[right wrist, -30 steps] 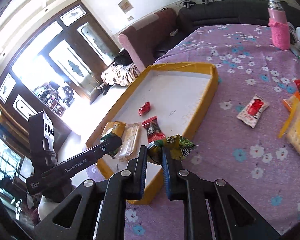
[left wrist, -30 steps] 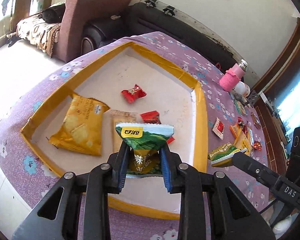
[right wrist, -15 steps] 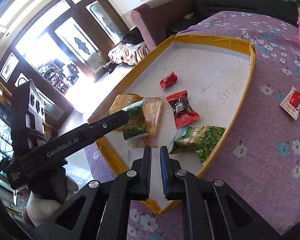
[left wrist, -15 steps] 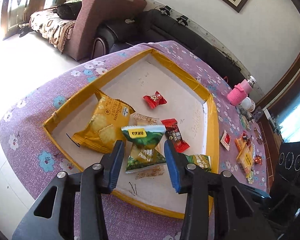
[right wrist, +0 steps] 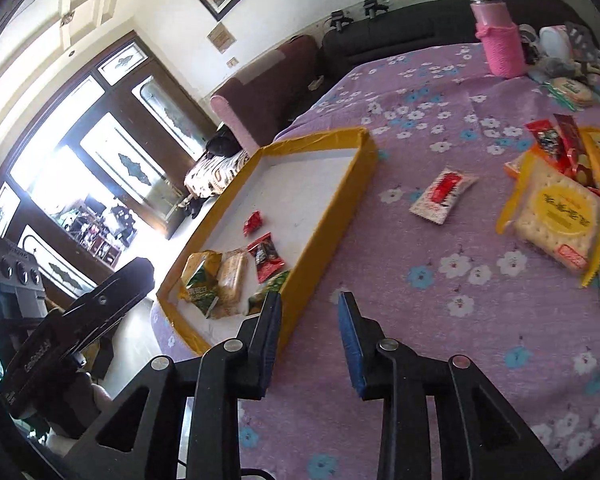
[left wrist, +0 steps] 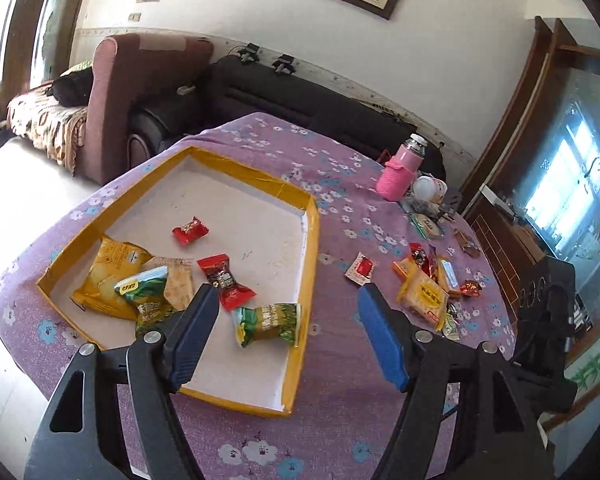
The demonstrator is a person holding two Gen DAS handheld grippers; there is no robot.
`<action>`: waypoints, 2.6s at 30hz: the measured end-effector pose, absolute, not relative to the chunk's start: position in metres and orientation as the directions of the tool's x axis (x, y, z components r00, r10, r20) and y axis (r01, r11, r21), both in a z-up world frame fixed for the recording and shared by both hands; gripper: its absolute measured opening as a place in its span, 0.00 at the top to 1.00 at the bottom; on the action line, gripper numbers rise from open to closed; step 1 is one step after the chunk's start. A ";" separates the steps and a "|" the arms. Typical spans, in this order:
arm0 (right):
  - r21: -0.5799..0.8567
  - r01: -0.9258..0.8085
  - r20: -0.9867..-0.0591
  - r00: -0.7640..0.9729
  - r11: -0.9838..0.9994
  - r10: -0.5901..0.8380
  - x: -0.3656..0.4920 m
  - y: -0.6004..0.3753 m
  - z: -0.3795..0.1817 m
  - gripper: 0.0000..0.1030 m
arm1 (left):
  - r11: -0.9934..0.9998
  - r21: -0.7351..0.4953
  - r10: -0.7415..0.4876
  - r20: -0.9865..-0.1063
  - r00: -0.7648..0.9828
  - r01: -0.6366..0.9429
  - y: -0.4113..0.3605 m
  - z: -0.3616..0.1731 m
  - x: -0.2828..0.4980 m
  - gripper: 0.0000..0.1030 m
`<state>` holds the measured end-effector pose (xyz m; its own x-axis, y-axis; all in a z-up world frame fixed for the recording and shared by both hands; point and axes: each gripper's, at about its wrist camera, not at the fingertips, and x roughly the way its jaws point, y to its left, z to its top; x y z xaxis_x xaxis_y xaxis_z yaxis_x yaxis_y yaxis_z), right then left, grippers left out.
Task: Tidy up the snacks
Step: 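Carry both green snacks over the box and open both tools to release, then grasp the white-and-red packet with the left tool while the right tool grasps a green-white candy, then carry both items over the box and open both tools to release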
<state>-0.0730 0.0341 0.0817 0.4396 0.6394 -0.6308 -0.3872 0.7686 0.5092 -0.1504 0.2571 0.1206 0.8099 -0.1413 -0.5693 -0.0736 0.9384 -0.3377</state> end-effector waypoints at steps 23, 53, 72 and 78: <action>0.378 -0.104 -0.743 0.559 0.920 0.368 -0.017 -0.131 0.049 0.53 | 0.962 -0.271 -0.219 -0.691 0.689 0.034 0.178 0.104 -0.084 0.30; 0.388 -0.108 -0.718 0.588 0.915 0.373 -0.024 -0.130 0.038 0.80 | 0.972 -0.044 -0.168 -0.821 0.545 0.232 0.086 0.031 0.050 0.76; 0.413 -0.451 -0.443 0.659 0.791 0.608 -0.105 -0.058 0.216 0.81 | 0.914 -0.358 -0.338 -0.418 0.843 0.189 0.253 0.239 -0.137 0.75; 0.445 -0.602 -0.321 0.583 0.662 0.746 -0.099 0.000 0.300 0.81 | 0.977 -0.212 -0.114 -0.371 0.921 0.035 0.309 0.298 -0.162 0.75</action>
